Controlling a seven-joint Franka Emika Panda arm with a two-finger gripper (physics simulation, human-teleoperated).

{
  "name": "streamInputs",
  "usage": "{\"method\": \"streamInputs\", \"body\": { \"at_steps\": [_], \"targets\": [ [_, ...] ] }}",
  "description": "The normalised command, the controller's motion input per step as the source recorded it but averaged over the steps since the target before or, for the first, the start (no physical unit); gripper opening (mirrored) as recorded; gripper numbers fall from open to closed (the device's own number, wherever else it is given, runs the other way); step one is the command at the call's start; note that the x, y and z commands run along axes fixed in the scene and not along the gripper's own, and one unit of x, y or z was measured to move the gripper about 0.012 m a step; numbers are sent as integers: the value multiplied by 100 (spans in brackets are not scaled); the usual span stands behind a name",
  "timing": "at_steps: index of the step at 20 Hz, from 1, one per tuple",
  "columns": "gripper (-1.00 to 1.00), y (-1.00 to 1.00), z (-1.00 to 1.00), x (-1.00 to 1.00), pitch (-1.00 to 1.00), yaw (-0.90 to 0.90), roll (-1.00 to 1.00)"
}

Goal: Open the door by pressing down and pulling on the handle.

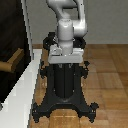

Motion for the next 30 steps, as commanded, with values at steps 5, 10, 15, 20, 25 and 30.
{"method": "streamInputs", "body": {
  "at_steps": [5,10,15,20,25,30],
  "targets": [
    [100,0,0,0,0,0,0],
    [100,0,20,0,0,0,0],
    [100,0,60,0,0,0,0],
    [100,0,80,0,0,0,0],
    [100,0,80,0,0,0,0],
    [100,0,60,0,0,0,0]
  ]
}}
